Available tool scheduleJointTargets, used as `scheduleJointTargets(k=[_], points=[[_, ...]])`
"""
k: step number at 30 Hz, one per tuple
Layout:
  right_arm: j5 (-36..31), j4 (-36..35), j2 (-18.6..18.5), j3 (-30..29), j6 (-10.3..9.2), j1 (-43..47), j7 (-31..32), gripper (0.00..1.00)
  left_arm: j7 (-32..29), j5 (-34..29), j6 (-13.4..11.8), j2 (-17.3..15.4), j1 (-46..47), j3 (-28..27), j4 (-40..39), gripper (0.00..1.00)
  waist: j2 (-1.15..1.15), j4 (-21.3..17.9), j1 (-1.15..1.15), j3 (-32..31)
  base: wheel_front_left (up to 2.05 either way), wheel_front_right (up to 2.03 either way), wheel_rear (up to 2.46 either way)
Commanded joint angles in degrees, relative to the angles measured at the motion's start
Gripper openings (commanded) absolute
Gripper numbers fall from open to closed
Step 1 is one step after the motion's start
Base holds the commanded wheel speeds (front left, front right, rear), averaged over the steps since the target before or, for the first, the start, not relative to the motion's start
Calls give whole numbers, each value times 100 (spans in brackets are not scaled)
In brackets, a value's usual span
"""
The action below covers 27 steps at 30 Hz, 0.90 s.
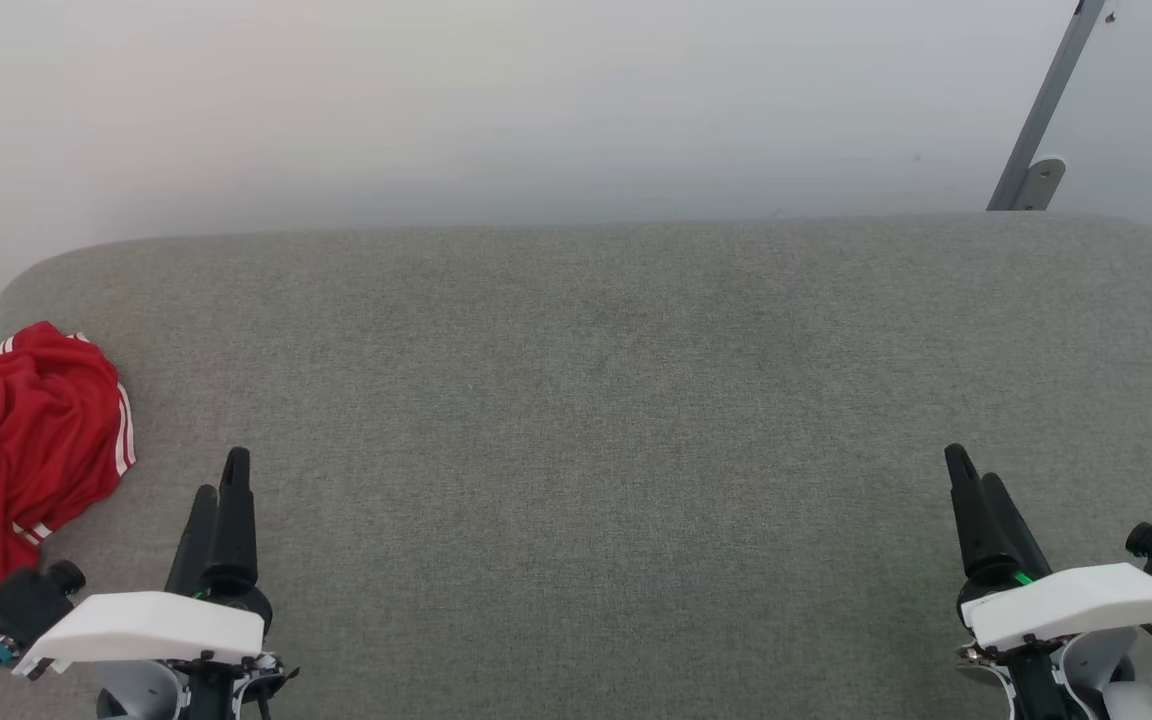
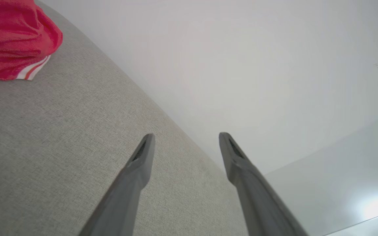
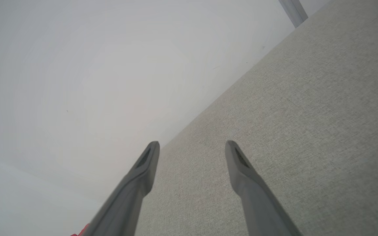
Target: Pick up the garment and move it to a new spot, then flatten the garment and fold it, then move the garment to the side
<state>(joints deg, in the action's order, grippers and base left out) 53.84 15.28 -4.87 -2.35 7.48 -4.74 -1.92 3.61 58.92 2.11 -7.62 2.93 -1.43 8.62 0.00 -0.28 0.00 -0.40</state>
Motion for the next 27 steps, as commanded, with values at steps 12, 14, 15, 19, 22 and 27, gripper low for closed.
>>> scheduleJointTargets(k=[12, 14, 15, 19, 22, 27], points=[[-855, -155, -77, 29, 1, -82, -204, 100, 245, -965, 178, 1, -42, -122, -115, 100, 0, -18, 0, -14, 0, 0, 0], [-984, -168, -86, 28, 1, -75, -239, 100, 277, -1098, 204, 8, -49, -136, -120, 100, 0, -17, 0, -14, 0, 0, 0], [-1039, -177, -83, 24, 1, -71, -255, 100, 298, -1169, 213, 12, -53, -143, -122, 100, 0, -16, 0, -13, 0, 0, 0], [-1287, -203, -86, 26, 1, -60, -311, 100, 368, -1425, 268, 24, -71, -162, -140, 100, 0, -12, 0, -13, 0, 0, 0], [-1459, -216, -97, 38, 1, -59, -352, 100, 412, -1626, 303, 31, -93, -174, -150, 100, 0, -9, 0, -14, 0, 0, 0], [-1692, -236, -111, 62, 1, -58, -416, 100, 476, -1861, 344, 35, -118, -179, -168, 100, 0, -7, 0, -20, 0, 0, 0]])
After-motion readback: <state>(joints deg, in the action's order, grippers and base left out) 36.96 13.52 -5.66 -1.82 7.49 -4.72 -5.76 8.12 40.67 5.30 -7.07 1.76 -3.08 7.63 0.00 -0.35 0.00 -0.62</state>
